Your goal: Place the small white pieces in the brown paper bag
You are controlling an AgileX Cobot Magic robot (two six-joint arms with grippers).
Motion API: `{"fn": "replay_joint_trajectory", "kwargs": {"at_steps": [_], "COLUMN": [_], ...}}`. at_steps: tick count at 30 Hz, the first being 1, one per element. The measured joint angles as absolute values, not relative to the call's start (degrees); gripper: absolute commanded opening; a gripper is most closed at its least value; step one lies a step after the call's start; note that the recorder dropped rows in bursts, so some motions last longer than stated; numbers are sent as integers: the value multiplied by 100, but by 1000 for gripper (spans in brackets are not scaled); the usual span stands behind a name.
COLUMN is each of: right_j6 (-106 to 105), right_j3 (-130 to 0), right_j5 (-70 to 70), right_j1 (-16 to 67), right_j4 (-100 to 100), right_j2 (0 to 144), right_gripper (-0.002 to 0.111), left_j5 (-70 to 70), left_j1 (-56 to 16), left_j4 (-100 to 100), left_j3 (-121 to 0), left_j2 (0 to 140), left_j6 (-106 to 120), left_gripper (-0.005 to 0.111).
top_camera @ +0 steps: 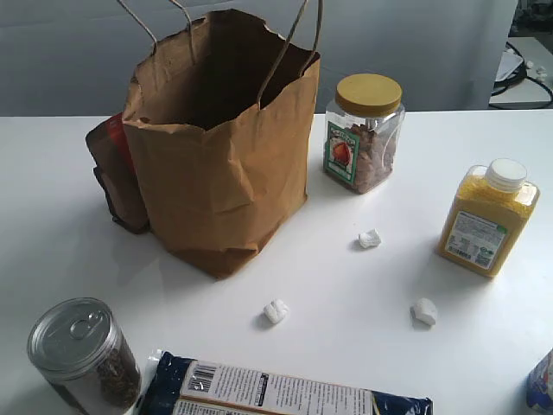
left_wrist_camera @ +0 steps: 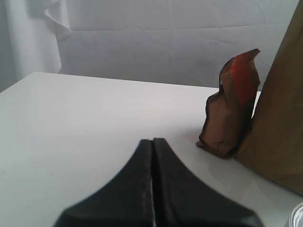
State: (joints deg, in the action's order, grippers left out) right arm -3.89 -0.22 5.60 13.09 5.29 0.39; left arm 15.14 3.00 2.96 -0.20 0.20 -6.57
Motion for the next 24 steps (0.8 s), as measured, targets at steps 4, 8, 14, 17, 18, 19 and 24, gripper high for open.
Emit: {"fn": "replay_joint_trajectory", "kwargs": {"at_steps": [4, 8, 14, 17, 18, 19, 24], "right_j6": [-364, 59, 220, 234, 245, 234, -94], "right_j3": [-22, -22, -22, -22, -39, -96, -728], "right_j5": [550, 550, 505, 505, 516, 551, 797], "right_j1": [1309, 1309, 1309, 1331, 1381, 1448, 1877], "right_j4": [529, 875, 1340, 1692, 1786, 1883, 2050], "right_j2": [39, 39, 39, 39, 88, 200, 1298], "right_gripper": [0, 0, 0, 0, 0, 0, 0], "left_j5": [1514, 1514, 1514, 1514, 1514, 1514, 1514], "left_j1": [300, 300, 300, 300, 300, 300, 300], "left_j4": [296, 296, 296, 296, 296, 296, 296], "left_j3": [-20, -20, -20, -20, -20, -20, -20], "left_j2": [20, 20, 20, 20, 20, 20, 20], "left_j6": [-657, -657, -657, -657, -657, -657, -657], "left_gripper": [0, 0, 0, 0, 0, 0, 0]}}
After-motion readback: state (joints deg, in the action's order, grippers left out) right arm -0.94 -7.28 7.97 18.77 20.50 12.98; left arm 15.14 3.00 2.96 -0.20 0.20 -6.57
